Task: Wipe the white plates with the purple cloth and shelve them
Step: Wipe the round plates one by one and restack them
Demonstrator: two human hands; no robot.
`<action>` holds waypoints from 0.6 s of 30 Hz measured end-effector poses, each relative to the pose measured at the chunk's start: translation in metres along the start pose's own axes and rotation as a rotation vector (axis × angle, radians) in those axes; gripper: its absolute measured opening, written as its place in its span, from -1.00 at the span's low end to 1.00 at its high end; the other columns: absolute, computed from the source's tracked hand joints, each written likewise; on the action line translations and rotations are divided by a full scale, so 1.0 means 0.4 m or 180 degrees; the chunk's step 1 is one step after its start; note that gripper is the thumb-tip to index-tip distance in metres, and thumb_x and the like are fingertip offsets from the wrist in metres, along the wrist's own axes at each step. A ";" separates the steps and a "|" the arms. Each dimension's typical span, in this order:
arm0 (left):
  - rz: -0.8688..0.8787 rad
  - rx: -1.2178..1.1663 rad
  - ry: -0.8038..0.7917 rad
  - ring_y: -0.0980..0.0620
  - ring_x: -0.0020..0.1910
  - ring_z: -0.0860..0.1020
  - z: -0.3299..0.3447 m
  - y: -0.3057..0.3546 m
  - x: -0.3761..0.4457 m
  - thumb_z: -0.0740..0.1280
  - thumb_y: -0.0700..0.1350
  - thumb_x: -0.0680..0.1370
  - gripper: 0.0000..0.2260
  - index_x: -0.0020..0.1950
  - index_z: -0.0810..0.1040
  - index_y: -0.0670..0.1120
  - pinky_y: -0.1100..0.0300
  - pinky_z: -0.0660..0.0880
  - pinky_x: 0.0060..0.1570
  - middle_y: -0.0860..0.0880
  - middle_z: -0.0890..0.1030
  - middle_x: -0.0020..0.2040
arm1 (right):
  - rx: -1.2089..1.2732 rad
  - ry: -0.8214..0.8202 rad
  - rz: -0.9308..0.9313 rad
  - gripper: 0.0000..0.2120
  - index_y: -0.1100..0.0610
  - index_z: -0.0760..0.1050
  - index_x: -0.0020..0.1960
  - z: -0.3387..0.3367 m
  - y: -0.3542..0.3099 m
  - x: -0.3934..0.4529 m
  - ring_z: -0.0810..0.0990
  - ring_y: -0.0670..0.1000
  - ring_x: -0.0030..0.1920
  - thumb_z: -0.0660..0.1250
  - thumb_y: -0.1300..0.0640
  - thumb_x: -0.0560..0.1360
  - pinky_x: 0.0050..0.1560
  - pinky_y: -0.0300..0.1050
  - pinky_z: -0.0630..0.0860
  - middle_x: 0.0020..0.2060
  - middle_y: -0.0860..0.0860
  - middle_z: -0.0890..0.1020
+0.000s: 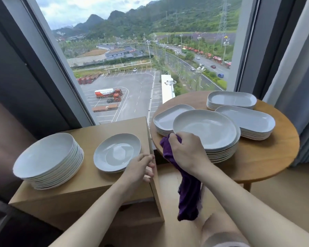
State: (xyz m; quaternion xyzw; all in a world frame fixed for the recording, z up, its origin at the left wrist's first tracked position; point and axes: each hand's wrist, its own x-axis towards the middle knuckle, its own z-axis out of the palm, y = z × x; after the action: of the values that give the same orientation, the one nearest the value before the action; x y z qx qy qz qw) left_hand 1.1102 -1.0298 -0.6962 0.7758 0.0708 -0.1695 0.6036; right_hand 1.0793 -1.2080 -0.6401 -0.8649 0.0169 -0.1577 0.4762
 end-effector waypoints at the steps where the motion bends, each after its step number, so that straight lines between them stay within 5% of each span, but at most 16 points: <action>1: -0.0006 0.0015 -0.0023 0.02 -0.36 0.54 -0.036 -0.026 -0.015 0.24 -0.16 0.70 -0.82 0.16 0.63 -0.12 0.19 0.45 -0.41 -0.12 0.59 -0.09 | 0.0050 -0.0051 -0.0034 -0.53 0.08 0.22 -0.43 0.016 0.003 -0.008 0.31 -0.03 -0.42 0.19 0.06 0.64 -0.31 -0.03 0.28 -0.51 -0.05 0.32; 6: -0.0253 0.0233 0.0701 0.00 -0.29 0.60 -0.211 -0.125 -0.061 0.26 -0.24 0.65 -0.83 0.06 0.66 -0.13 0.15 0.52 -0.34 -0.13 0.68 -0.06 | 0.0232 -0.0294 -0.0212 -0.54 0.09 0.29 -0.40 0.108 0.006 -0.044 0.33 -0.07 -0.42 0.17 0.05 0.68 -0.28 0.00 0.32 -0.51 -0.08 0.34; 12: -0.0953 -0.0371 0.1112 -0.15 -0.10 0.71 -0.317 -0.170 0.006 0.32 0.16 0.64 -0.62 0.09 0.54 -0.18 0.06 0.66 -0.21 -0.18 0.65 -0.01 | 0.0498 -0.0516 -0.0248 -0.54 0.27 0.28 -0.32 0.221 -0.039 -0.049 0.33 -0.03 -0.38 0.13 0.08 0.70 -0.30 -0.01 0.29 -0.44 0.01 0.36; 15: -0.1082 -0.0464 0.1106 -0.09 -0.29 0.70 -0.327 -0.177 0.058 0.30 0.21 0.64 -0.54 0.05 0.56 -0.22 0.18 0.60 -0.37 -0.18 0.67 -0.09 | 0.0516 -0.0613 -0.0218 -0.54 0.15 0.27 -0.37 0.251 -0.033 -0.070 0.31 -0.08 -0.41 0.14 0.09 0.70 -0.36 -0.18 0.25 -0.48 -0.09 0.33; 18: -0.1003 -0.0307 0.1168 -0.04 -0.47 0.65 -0.326 -0.176 0.093 0.24 0.09 0.69 -0.61 -0.04 0.56 -0.24 0.30 0.40 -0.59 -0.17 0.65 -0.22 | 0.0440 -0.0834 -0.0182 -0.54 0.13 0.30 -0.36 0.254 0.002 -0.095 0.34 -0.07 -0.42 0.14 0.03 0.70 -0.34 -0.15 0.29 -0.49 -0.10 0.37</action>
State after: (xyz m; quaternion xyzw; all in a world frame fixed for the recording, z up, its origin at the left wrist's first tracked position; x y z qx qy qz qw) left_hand 1.1458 -0.8898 -0.7454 0.7433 0.3073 -0.1143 0.5831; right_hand 1.0727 -1.1185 -0.7009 -0.8434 -0.0809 -0.0577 0.5281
